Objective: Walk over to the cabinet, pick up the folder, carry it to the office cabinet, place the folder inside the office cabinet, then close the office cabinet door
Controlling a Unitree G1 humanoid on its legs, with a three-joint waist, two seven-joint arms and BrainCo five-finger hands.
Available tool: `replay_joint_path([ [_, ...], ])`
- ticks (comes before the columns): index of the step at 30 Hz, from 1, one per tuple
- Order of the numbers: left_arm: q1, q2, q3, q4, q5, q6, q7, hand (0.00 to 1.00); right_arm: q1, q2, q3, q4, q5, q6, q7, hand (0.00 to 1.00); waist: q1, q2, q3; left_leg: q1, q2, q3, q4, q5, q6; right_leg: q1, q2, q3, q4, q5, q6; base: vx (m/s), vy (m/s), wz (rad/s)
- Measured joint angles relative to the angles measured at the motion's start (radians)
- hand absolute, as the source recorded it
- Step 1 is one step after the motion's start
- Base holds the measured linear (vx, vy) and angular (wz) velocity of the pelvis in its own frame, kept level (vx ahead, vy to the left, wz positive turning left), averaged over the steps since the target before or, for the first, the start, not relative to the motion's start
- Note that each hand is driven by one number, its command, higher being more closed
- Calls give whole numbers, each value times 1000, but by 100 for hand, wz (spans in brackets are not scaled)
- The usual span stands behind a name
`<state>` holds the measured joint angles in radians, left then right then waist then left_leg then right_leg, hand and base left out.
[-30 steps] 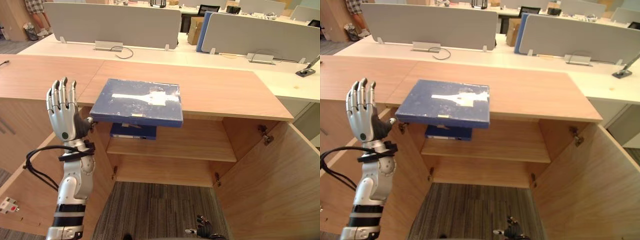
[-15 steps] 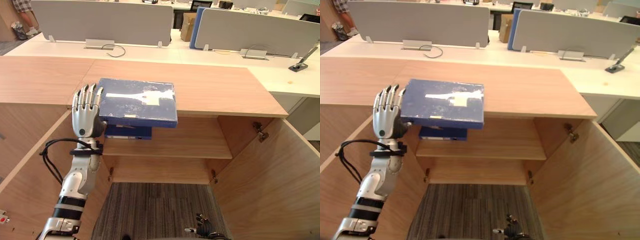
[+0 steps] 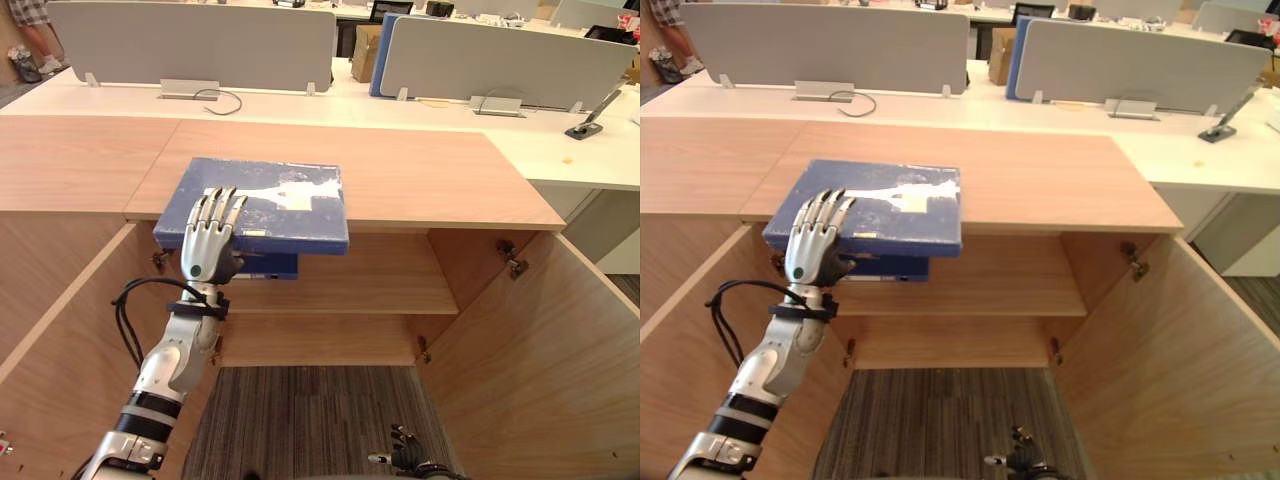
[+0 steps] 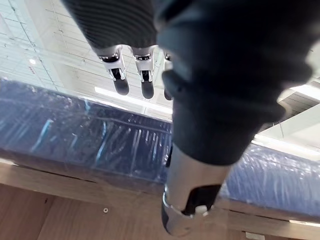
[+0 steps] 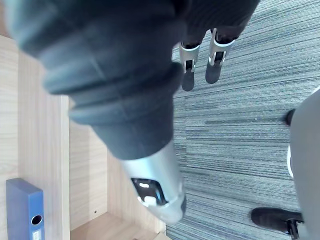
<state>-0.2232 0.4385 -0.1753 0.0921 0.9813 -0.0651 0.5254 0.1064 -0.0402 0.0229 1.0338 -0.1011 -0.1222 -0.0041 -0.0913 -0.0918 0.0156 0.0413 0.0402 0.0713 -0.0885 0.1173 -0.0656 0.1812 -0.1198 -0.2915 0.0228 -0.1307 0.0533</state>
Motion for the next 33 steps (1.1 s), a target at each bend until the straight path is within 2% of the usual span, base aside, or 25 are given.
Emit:
replay_joint_path([
  [10, -48, 50, -35, 70, 8, -1, -6, 0, -2, -1, 0, 0, 0, 0, 0, 0, -10, 1, 0, 7, 1, 7, 0, -1, -1, 4, -1, 6, 0, 1, -1, 0, 0, -1],
  [21, -103, 55, 5, 151, 13, 56, -5, 0, 0, -32, 0, 2, -3, 0, 0, 0, -22, 5, 4, 11, 2, 22, 0, -6, -3, 2, -1, 21, -2, 2, 1, 0, 2, -3],
  [25, -121, 56, 19, 175, 12, 69, -5, 0, 8, -50, 0, 9, -39, 3, -2, 0, -27, 7, 5, 11, 2, 24, 0, -6, -3, 2, 0, 22, -3, 2, 1, 0, 0, 0],
  [32, -122, 56, 60, 177, 7, 86, -5, 0, 52, -68, 0, 21, -39, 5, -10, 0, -29, 11, 9, 11, 4, 26, 0, -6, -3, 1, 1, 24, -3, 2, 1, -10, 4, 0],
  [33, -128, 56, 61, 188, 4, 89, -5, 100, 52, -69, 0, 21, -40, 5, -10, 0, -29, 12, 10, 11, 4, 26, -1, -6, -3, 0, 1, 24, -2, 2, 1, -36, 11, 0],
])
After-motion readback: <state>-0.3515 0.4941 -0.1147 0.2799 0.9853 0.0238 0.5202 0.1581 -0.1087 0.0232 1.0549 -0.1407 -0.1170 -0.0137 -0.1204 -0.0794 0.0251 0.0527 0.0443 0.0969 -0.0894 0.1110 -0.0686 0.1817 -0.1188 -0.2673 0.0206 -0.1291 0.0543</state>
